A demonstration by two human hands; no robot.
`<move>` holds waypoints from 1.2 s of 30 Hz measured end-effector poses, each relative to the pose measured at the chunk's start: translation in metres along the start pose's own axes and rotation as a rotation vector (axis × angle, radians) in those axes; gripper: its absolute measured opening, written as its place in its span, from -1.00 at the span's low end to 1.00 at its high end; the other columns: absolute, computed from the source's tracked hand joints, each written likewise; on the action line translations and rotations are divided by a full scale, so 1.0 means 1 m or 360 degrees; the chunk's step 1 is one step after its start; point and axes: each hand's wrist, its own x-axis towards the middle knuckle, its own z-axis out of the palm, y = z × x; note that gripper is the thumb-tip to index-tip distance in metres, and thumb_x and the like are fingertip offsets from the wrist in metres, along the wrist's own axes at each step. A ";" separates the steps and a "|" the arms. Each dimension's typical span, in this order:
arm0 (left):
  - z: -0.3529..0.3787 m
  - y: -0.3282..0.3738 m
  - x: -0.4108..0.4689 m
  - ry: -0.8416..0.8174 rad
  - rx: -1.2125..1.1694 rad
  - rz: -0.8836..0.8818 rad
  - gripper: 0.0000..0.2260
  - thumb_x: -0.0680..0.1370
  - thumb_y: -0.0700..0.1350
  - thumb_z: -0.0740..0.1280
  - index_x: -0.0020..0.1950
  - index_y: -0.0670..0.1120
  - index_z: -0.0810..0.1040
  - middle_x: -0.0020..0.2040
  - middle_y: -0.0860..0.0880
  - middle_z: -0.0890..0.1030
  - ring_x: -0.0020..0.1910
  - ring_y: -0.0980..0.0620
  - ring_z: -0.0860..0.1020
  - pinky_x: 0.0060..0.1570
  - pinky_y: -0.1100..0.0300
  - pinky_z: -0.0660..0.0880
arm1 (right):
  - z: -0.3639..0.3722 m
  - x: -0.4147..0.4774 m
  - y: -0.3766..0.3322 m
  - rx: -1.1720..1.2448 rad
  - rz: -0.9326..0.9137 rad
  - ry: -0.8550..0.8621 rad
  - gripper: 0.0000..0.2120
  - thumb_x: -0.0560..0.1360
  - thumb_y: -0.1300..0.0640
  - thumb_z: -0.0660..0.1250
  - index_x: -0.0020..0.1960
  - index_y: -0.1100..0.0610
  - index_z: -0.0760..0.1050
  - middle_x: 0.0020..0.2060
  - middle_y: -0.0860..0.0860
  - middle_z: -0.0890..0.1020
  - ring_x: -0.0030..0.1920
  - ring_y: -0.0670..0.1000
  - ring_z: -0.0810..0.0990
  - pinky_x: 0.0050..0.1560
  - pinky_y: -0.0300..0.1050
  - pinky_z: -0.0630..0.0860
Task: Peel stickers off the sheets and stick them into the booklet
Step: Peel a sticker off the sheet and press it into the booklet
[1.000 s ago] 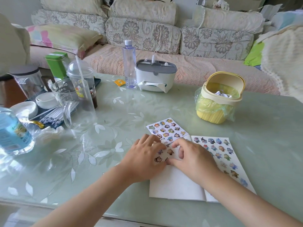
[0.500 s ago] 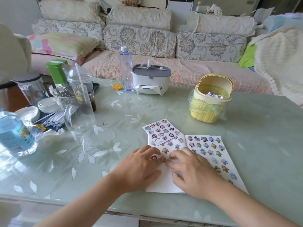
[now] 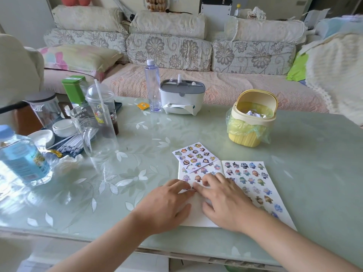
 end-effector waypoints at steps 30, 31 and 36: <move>-0.012 0.009 0.003 -0.0193 0.0042 -0.0126 -0.48 0.58 0.30 0.08 0.42 0.11 0.49 0.29 0.01 0.48 0.27 -0.01 0.44 0.03 -0.01 0.57 | 0.000 -0.002 -0.001 -0.0021 0.0020 -0.0106 -0.47 0.55 -0.21 -0.02 0.49 -0.13 0.18 0.22 -0.08 0.31 0.23 0.04 0.30 0.26 0.03 0.32; -0.013 0.009 0.003 -0.0201 0.0041 -0.0139 -0.48 0.58 0.30 0.07 0.44 0.12 0.47 0.30 0.02 0.48 0.29 0.01 0.43 0.05 0.00 0.57 | 0.000 -0.001 -0.002 -0.0027 0.0026 -0.0104 -0.48 0.54 -0.20 -0.02 0.48 -0.13 0.19 0.20 -0.07 0.31 0.22 0.04 0.31 0.25 0.04 0.33; -0.014 0.010 0.004 -0.0213 0.0020 -0.0202 -0.47 0.60 0.24 0.00 0.45 0.08 0.47 0.37 0.07 0.47 0.34 0.06 0.39 0.13 0.02 0.55 | -0.001 -0.001 0.003 -0.0038 -0.0013 -0.0095 -0.44 0.51 -0.22 -0.05 0.46 -0.10 0.29 0.20 -0.08 0.35 0.23 0.04 0.34 0.22 0.01 0.35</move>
